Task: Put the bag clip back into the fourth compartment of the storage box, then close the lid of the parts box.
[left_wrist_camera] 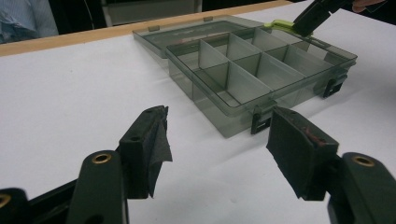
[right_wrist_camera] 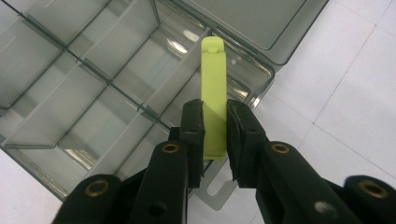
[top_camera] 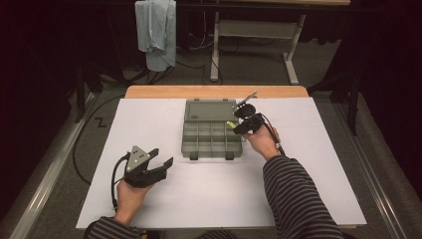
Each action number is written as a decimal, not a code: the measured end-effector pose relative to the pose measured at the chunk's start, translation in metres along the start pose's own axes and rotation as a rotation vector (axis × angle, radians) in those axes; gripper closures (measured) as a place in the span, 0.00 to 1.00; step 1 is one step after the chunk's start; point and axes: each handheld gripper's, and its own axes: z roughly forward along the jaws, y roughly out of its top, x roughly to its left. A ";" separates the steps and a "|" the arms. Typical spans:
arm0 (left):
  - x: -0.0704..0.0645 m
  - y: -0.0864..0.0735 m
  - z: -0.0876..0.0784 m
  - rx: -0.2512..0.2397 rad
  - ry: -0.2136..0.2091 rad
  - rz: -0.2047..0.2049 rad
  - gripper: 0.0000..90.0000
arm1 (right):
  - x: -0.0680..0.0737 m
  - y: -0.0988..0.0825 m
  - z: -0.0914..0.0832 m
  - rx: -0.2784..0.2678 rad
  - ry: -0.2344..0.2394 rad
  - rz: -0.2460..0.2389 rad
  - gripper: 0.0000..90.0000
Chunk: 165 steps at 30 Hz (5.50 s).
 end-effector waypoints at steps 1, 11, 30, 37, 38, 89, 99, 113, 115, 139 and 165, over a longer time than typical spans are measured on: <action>0.000 0.000 0.000 -0.001 0.000 0.000 0.42 | 0.000 0.000 0.000 0.000 0.000 0.000 0.88; 0.000 0.000 0.000 -0.003 0.000 0.000 0.42 | 0.004 0.004 0.006 0.013 -0.012 -0.009 0.88; 0.002 0.002 -0.001 -0.006 0.000 -0.010 0.42 | 0.008 0.002 0.002 -0.010 0.022 -0.023 0.84; 0.001 0.002 -0.001 -0.010 -0.007 -0.015 0.42 | 0.013 -0.003 -0.004 -0.025 0.045 -0.041 0.82; 0.001 0.002 -0.002 -0.011 -0.008 -0.010 0.42 | 0.013 -0.004 -0.005 -0.027 0.044 -0.045 0.82; -0.007 -0.002 0.002 0.018 -0.008 0.030 0.44 | -0.010 -0.029 0.000 -0.032 0.084 0.118 0.83; -0.008 -0.001 0.014 0.033 0.009 0.005 0.43 | -0.011 -0.030 0.000 -0.043 0.084 0.112 0.84; -0.010 0.006 0.021 -0.008 -0.011 -0.002 0.44 | -0.011 -0.031 0.000 -0.044 0.090 0.122 0.84; -0.011 0.007 0.022 -0.007 -0.020 0.006 0.44 | -0.011 -0.031 0.000 -0.044 0.089 0.120 0.84; -0.015 0.006 0.054 0.135 0.007 0.046 0.49 | -0.010 -0.031 0.000 -0.044 0.081 0.114 0.84; -0.007 0.030 0.094 0.208 0.067 -0.003 0.52 | -0.011 -0.030 0.000 -0.040 0.083 0.116 0.84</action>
